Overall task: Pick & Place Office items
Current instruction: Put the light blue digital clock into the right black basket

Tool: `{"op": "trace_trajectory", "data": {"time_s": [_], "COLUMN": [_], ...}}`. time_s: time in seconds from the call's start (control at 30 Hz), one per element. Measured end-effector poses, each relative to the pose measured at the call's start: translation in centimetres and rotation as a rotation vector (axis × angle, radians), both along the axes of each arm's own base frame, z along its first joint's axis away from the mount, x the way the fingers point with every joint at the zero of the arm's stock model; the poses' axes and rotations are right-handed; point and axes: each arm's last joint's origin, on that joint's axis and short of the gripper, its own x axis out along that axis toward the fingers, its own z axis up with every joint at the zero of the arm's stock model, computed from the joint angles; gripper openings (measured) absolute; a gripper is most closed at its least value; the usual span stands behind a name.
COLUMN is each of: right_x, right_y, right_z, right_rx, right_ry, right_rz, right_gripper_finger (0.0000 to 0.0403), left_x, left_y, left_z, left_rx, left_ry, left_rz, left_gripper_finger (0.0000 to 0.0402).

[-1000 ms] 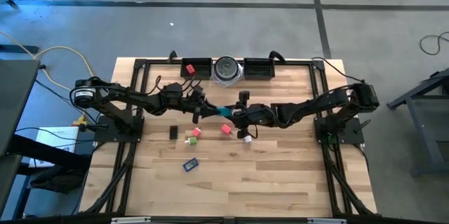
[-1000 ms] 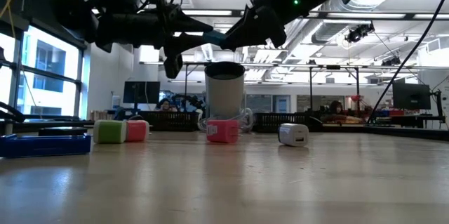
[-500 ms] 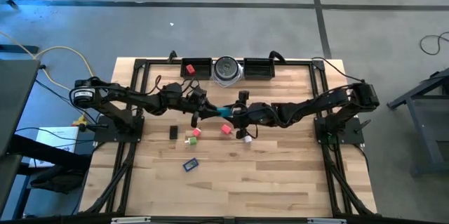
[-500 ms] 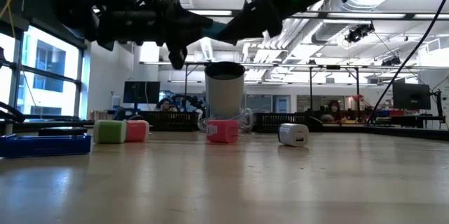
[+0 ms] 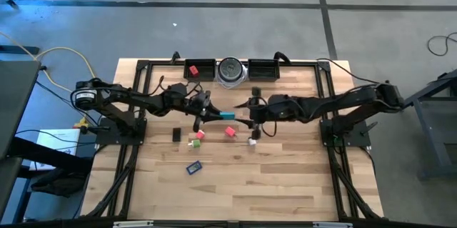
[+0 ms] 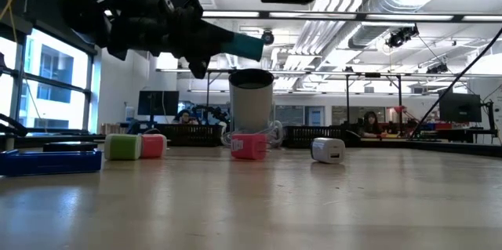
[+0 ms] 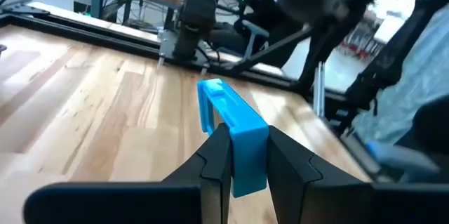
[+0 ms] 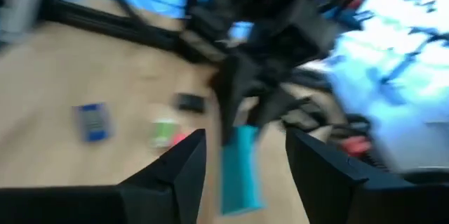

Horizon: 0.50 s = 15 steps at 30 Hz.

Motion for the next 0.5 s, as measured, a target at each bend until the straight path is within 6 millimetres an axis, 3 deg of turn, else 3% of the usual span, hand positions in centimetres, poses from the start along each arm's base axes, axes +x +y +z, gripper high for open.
{"op": "trace_trajectory", "data": {"time_s": [0.13, 0.5], "right_x": [-0.2, -0.4], "right_y": [-0.7, -2.9], "right_z": [-0.2, -0.9], "right_rx": [0.116, 0.228], "right_ry": [0.031, 0.060], "right_rz": [0.088, 0.059], "right_gripper_finger": [0.0183, 0.0184], "left_x": [0.0, -0.7], "left_y": [0.0, -1.0], "left_z": [0.0, 0.4], "left_rx": [0.073, 0.269], "left_ry": [-0.016, 0.014], "left_rz": [-0.004, -0.017], "left_gripper_finger": [0.0056, 0.0060]}}
